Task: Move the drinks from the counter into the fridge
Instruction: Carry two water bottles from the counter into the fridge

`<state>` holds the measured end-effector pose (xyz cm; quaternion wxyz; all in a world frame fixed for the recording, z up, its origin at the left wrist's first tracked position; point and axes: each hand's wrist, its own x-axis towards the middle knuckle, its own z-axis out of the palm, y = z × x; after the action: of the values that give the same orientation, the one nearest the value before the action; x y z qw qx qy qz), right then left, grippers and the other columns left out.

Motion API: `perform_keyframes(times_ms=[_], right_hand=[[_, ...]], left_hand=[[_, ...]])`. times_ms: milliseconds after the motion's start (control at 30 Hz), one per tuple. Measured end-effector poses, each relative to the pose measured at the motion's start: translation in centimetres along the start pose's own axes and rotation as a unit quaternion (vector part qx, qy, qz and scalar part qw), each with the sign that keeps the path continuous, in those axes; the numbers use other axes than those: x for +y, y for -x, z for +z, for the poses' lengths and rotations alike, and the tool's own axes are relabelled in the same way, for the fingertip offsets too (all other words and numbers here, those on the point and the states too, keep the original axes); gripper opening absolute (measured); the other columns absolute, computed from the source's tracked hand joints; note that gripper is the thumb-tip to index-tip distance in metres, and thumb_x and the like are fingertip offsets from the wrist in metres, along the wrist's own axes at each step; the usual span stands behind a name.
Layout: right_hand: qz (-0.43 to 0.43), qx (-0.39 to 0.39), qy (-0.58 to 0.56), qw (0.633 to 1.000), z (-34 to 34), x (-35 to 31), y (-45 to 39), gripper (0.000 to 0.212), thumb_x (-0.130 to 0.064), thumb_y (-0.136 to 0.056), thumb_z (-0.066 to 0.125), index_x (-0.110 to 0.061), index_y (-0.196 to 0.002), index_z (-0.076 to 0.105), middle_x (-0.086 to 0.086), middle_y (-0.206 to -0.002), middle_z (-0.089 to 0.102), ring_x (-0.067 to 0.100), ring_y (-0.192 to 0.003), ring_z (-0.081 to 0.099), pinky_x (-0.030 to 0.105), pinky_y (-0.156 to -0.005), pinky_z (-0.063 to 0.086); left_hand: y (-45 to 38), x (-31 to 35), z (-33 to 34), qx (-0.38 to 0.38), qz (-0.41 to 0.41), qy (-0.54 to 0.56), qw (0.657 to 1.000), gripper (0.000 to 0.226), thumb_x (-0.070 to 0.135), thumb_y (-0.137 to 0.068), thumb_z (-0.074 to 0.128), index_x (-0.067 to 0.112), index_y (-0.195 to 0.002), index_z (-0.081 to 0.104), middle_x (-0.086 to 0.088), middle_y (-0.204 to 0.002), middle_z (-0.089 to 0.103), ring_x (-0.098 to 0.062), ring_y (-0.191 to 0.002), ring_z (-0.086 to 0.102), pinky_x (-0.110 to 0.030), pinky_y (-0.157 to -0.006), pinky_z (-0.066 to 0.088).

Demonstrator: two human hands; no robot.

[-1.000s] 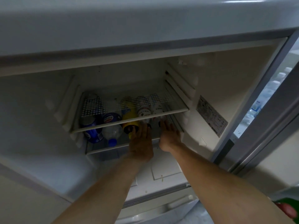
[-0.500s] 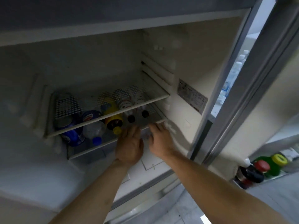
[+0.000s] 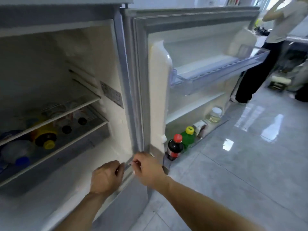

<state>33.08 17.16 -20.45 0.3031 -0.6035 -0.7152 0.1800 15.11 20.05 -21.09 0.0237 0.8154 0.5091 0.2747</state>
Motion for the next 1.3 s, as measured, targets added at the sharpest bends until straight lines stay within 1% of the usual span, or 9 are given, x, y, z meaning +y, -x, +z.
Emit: perform_keyframes(times_ms=[133,367,600,667,733,833,1067,1200,1300], right_hand=[[0.072,0.048,0.018,0.996,-4.8,6.4,7.6,0.015,-0.028,-0.093,0.054,-0.014,-0.089,0.061,0.007,-0.087,0.064,0.024,-0.078,0.057,0.024,-0.062,0.03],[0.288,0.117,-0.011,0.95,-13.7,17.2,24.9,0.012,-0.034,-0.093,0.058,-0.024,-0.091,0.063,-0.011,-0.087,0.061,0.009,-0.078,0.056,0.021,-0.068,0.042],[0.487,0.169,-0.048,0.856,-18.3,23.4,39.6,0.012,-0.031,-0.092,0.063,-0.029,-0.081,0.059,-0.013,-0.079,0.062,0.008,-0.075,0.058,0.024,-0.066,0.041],[0.528,0.175,-0.057,0.829,-18.2,24.3,42.6,0.012,-0.03,-0.092,0.063,-0.028,-0.081,0.06,-0.014,-0.077,0.062,0.005,-0.073,0.058,0.022,-0.062,0.04],[0.565,0.179,-0.07,0.803,-17.8,25.0,45.1,0.011,-0.029,-0.092,0.064,-0.027,-0.081,0.061,-0.015,-0.075,0.063,0.001,-0.07,0.056,0.018,-0.058,0.038],[0.62,0.17,-0.098,0.76,-16.7,25.8,47.9,0.009,-0.029,-0.092,0.064,-0.023,-0.085,0.063,-0.014,-0.078,0.064,0.006,-0.073,0.058,0.023,-0.062,0.04],[0.719,0.19,-0.185,0.643,-14.1,26.7,52.4,0.012,-0.028,-0.091,0.065,-0.016,-0.088,0.066,-0.001,-0.083,0.067,0.019,-0.075,0.06,0.03,-0.074,0.047],[0.771,0.214,-0.212,0.562,-13.7,26.3,54.3,0.019,-0.025,-0.091,0.064,-0.008,-0.083,0.063,0.007,-0.07,0.061,0.025,-0.062,0.056,0.031,-0.059,0.048],[0.792,0.2,-0.206,0.539,-13.6,25.9,55.8,0.027,-0.023,-0.089,0.064,-0.008,-0.068,0.055,0.007,-0.058,0.053,0.024,-0.054,0.052,0.03,-0.053,0.045]], left_hand=[[1.8,7.1,2.7,-0.08,-0.025,0.005,0.996,0.045,0.047,-0.085,0.035,0.016,-0.058,0.054,-0.004,-0.056,0.06,-0.031,-0.055,0.06,-0.03,-0.047,0.041],[8.4,20.9,8.3,-0.18,-0.021,0.067,0.981,0.041,0.039,-0.088,0.051,0.017,-0.055,0.04,0.003,-0.047,0.037,-0.023,-0.043,0.045,-0.029,-0.041,0.025],[14.6,29.2,12.5,-0.27,-0.258,0.172,0.912,0.02,0.018,-0.084,0.072,0.019,-0.066,0.063,-0.005,-0.061,0.064,-0.029,-0.068,0.062,-0.034,-0.067,0.048],[15.8,29.8,13.4,-0.28,-0.32,0.209,0.881,0.01,0.012,-0.086,0.071,0.01,-0.076,0.068,-0.013,-0.064,0.066,-0.024,-0.058,0.063,-0.029,-0.064,0.051],[16.8,29.8,14.2,-0.3,-0.351,0.251,0.851,0.003,0.002,-0.087,0.067,-0.001,-0.086,0.067,-0.017,-0.063,0.062,-0.016,-0.04,0.053,-0.019,-0.043,0.045],[17.8,28.9,15.4,-0.366,-0.369,0.261,0.813,0.013,-0.003,-0.089,0.063,-0.006,-0.101,0.061,-0.024,-0.078,0.062,-0.022,-0.048,0.051,-0.015,-0.031,0.037],[17.5,24.3,18.9,-0.449,-0.401,0.185,0.777,0.014,0.001,-0.082,0.072,-0.008,-0.091,0.067,-0.025,-0.069,0.068,-0.031,-0.061,0.065,-0.037,-0.066,0.053],[15.2,22.8,21.6,-0.495,-0.412,0.176,0.745,0.013,0.012,-0.085,0.071,0.0,-0.088,0.067,-0.022,-0.073,0.069,-0.025,-0.051,0.057,-0.029,-0.06,0.045],[12.3,23.1,24.2,-0.512,-0.42,0.167,0.73,0.01,0.016,-0.089,0.065,0.006,-0.091,0.065,-0.018,-0.078,0.069,-0.023,-0.053,0.054,-0.028,-0.058,0.044]])
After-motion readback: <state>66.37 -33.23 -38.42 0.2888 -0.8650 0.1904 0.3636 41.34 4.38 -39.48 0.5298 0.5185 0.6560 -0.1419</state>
